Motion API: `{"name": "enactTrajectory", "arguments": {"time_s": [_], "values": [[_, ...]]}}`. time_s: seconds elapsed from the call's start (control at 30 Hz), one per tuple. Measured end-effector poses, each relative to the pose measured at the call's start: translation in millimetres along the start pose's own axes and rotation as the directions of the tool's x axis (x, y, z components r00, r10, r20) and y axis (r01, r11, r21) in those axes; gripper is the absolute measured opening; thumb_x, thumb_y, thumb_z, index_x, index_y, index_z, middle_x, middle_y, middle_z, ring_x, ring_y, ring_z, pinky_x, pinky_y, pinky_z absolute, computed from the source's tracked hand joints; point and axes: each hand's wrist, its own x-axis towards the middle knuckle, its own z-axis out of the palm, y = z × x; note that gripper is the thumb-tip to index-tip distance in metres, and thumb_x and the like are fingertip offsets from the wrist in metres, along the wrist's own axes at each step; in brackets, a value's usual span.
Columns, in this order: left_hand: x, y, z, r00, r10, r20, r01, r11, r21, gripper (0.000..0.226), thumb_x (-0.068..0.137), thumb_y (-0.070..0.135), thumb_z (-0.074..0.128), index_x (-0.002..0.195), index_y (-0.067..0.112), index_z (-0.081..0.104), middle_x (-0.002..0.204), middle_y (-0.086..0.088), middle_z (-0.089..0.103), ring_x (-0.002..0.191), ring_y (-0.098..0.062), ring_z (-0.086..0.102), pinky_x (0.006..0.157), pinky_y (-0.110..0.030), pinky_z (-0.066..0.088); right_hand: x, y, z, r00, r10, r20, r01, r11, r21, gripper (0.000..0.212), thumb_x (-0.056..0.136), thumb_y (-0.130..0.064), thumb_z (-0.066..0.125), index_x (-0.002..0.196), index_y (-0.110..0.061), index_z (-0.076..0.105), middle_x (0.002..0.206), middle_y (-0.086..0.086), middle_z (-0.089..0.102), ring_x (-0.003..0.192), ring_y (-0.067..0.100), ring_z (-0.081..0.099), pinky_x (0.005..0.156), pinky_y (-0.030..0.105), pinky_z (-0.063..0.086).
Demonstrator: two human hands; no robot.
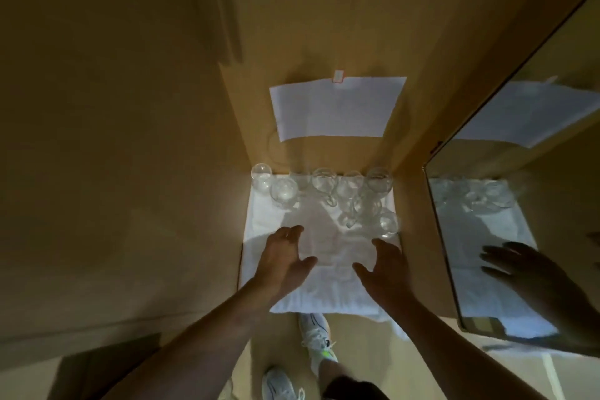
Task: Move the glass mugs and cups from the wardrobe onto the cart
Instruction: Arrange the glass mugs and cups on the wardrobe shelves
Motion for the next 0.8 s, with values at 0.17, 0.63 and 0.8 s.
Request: {"name": "enactTrajectory", "arguments": {"time_s": [0.17,0.63,0.8], "values": [[42.3,6.8,28.0,0.990,-0.108,0.086,0.112,0.993,-0.045,0.074,0.091,0.047,0.068,0.153,0.022,0.037,0.153,-0.005,0.041,0.143,-0.025,0.035,0.115,-0.034,0.029,40.8,14.6,17.2,0.991,0.137,0.008,-0.137,0.987,0.088,0.072,0.090,-0.047,0.068,0.148,-0.014,0.041,0.149,0.012,0.046,0.138,0.029,0.042,0.112,0.037,0.036],[190.8,22.8,161.1,0.944,-0.211,0.254,0.271,0.934,-0.230,0.074,0.088,0.040,0.075,0.151,0.021,0.041,0.151,-0.008,0.047,0.140,-0.023,0.043,0.113,-0.034,0.034,138.0,82.8,106.6,0.817,0.576,0.015,-0.495,0.690,0.528,0.077,0.081,-0.040,0.081,0.143,-0.011,0.047,0.135,0.017,0.057,0.123,0.033,0.055,0.097,0.040,0.046],[225.8,21.3,194.7,0.939,-0.215,0.270,0.300,0.896,-0.329,0.069,0.086,0.034,0.078,0.146,0.018,0.048,0.142,-0.009,0.056,0.128,-0.026,0.055,0.096,-0.031,0.043,165.4,100.2,126.8,0.764,0.643,-0.060,-0.453,0.600,0.659,0.106,0.068,-0.038,0.092,0.152,-0.013,0.033,0.147,0.014,0.049,0.133,0.031,0.050,0.106,0.051,0.046]]}}
